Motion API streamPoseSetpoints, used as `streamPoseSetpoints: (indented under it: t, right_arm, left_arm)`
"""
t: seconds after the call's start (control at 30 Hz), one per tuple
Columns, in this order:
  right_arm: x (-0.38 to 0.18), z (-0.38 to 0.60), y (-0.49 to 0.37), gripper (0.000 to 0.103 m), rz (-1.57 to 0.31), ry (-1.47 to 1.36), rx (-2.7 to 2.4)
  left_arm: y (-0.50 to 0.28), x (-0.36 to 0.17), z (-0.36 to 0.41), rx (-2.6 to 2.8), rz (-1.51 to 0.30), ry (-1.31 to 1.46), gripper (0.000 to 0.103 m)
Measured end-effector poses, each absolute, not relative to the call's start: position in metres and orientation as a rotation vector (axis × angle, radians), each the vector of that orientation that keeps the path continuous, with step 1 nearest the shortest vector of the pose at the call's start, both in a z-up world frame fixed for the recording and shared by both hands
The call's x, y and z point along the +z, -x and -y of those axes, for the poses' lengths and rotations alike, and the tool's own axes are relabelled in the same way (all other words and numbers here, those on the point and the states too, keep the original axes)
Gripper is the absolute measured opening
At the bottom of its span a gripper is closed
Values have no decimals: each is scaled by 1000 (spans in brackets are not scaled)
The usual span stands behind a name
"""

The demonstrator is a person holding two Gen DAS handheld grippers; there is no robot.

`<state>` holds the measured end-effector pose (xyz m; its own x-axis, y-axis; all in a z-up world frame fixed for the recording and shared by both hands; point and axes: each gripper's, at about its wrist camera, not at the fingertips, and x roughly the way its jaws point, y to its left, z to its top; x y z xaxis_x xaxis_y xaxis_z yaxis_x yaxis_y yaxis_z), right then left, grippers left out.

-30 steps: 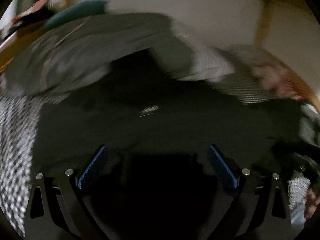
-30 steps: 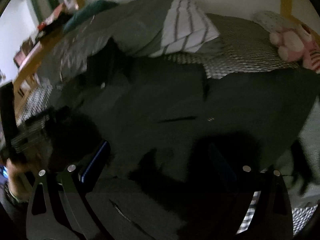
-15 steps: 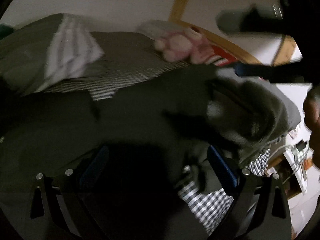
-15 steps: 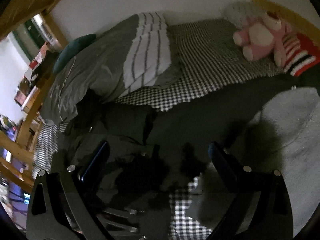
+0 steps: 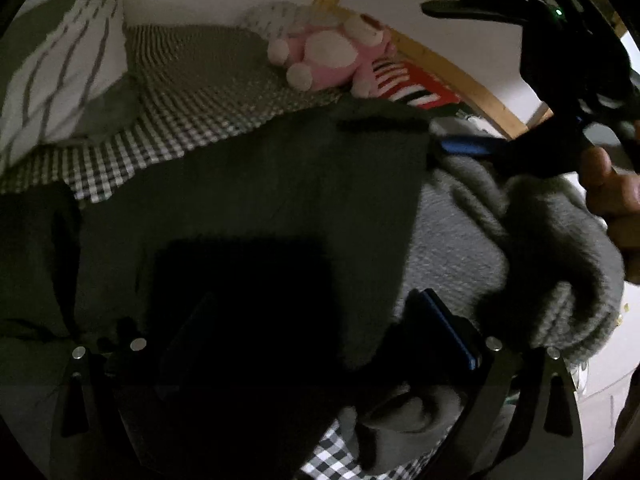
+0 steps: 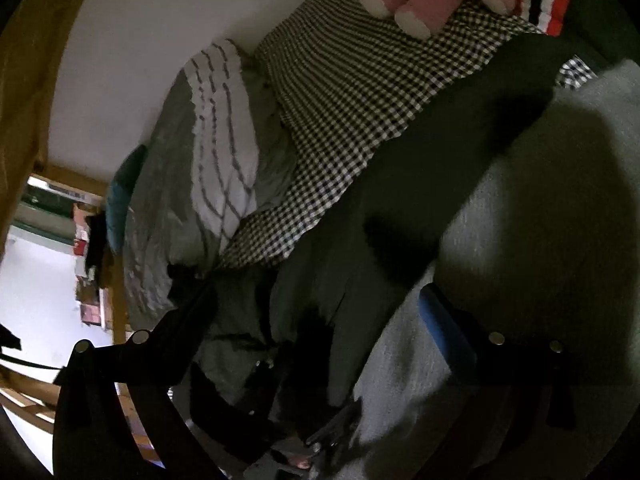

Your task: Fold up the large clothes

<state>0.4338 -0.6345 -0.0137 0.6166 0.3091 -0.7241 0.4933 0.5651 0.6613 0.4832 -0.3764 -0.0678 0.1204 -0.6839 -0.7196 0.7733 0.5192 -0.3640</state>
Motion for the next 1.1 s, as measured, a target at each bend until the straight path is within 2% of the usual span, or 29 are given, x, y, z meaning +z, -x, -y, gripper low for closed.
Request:
streamPoseSetpoints:
  t: [0.2,0.23,0.27,0.33,0.4,0.6,0.87,0.97,1.1]
  right_arm:
    - [-34,664,-462,98,-907,-1083,-242]
    - [-33,669,-464,94,-887,-1082,-259]
    - [-32,671,-466,85,-855,-1079,-276]
    - [-32,672,-471,26,-854,-1030,-291]
    - [-34,668,-472,11,-845,-983,-280]
    - [-3,638,-474,6,-763,-781,-180]
    - [45,508,-472,4,-722,-196,-128]
    - [40,449,-457,3,-691,40,-171]
    - [-1,349,-432,3,-590,521,-335]
  left_arm:
    - [-486,-81,385,-1032,-985,-231,98]
    - [-487,-82,387,-1029,-982,-242,98]
    - [-487,-83,386,-1027,-978,-237,98]
    - [-491,-83,381,-1033,-992,-216,98]
    - [-494,-81,378,-1032,-1002,-207,98]
    - [-507,-41,331,-1016,-989,-101,98]
    - [-549,49,245,-898,-853,79,98]
    - [-566,68,230,-918,-859,156,98]
    - [-573,66,210,-988,-970,276,98]
